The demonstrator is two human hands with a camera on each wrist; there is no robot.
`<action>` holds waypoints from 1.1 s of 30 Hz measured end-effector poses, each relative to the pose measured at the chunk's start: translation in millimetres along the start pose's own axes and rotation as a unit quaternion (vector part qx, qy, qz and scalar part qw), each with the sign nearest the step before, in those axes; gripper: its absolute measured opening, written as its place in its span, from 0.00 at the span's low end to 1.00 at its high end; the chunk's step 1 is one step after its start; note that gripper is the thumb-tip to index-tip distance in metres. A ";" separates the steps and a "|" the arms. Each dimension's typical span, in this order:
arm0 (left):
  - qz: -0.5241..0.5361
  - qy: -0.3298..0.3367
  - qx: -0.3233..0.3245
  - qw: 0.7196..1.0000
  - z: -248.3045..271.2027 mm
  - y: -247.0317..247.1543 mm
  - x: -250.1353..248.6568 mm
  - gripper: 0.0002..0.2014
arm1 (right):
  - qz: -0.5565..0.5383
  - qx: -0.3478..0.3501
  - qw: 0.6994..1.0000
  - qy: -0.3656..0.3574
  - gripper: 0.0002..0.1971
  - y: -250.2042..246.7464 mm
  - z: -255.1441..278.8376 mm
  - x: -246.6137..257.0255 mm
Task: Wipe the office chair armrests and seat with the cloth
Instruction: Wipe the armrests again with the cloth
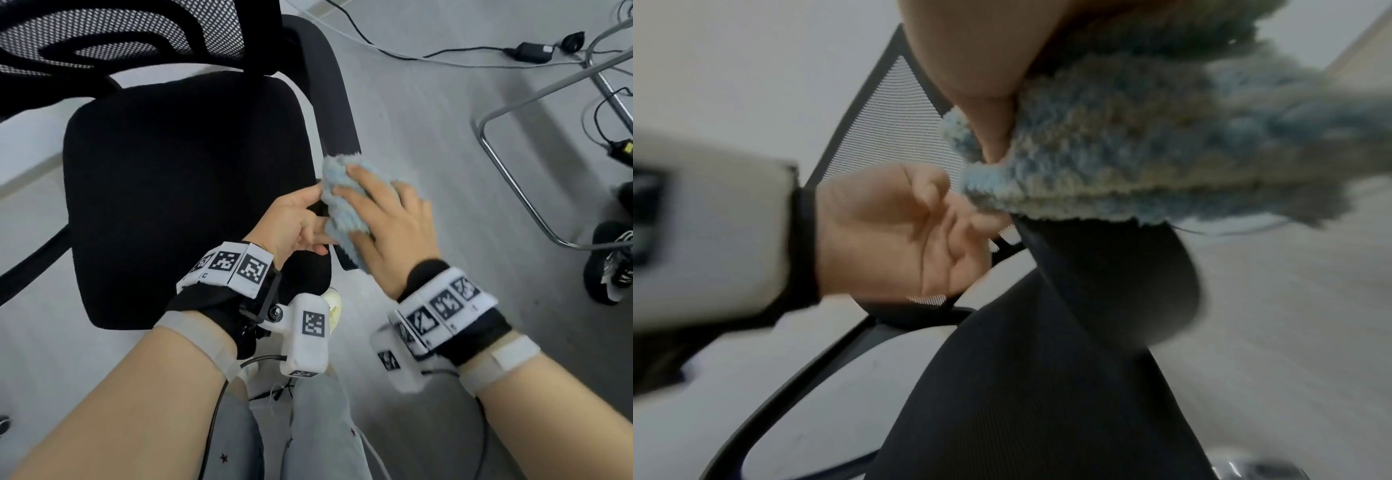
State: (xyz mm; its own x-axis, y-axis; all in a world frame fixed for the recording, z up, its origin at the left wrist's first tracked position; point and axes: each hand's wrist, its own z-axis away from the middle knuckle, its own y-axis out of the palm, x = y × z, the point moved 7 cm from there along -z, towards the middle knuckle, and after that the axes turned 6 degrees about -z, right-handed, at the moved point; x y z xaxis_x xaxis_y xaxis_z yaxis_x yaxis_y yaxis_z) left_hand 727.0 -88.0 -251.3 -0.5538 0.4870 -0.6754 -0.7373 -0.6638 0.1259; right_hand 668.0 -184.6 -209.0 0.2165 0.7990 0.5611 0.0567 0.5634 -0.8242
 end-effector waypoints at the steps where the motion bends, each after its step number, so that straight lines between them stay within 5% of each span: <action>1: -0.002 -0.009 -0.002 1.000 -0.4 -0.9 2.0 0.39 | 0.016 0.013 1.000 0.004 0.25 -3.6 -17.5 4.7; 9: 0.080 -0.014 -0.030 0.996 -0.7 -6.6 4.0 0.41 | 0.007 0.096 0.994 0.055 0.25 -2.4 -121.5 -3.4; 19: 0.097 0.007 -0.023 0.995 2.2 -0.7 -0.6 0.39 | -0.039 0.029 0.999 0.022 0.25 20.8 22.2 -20.2; 23: 0.099 0.012 -0.006 0.995 6.1 1.3 0.8 0.40 | -0.026 0.003 0.999 0.018 0.30 31.4 44.9 -22.0; 26: 0.098 0.012 0.011 0.995 8.8 1.6 5.6 0.40 | -0.088 -0.034 0.995 0.017 0.25 19.6 46.5 -18.1; 29: 0.098 0.010 0.023 0.995 10.8 4.5 12.2 0.36 | -0.225 -0.069 0.970 0.054 0.23 4.1 43.4 -15.1; 33: 0.091 0.005 -0.025 0.996 17.1 -2.7 16.1 0.29 | -0.399 -0.172 0.890 0.140 0.22 -16.9 42.8 -13.4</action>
State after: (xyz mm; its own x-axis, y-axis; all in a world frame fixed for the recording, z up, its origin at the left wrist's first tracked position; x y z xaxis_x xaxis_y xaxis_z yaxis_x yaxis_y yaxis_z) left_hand 713.5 -68.6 -250.1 -0.6715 0.3509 -0.6527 -0.6054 -0.7677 0.2102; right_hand 622.4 -195.8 -199.3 0.2053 0.0614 0.9768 0.5857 0.7919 -0.1729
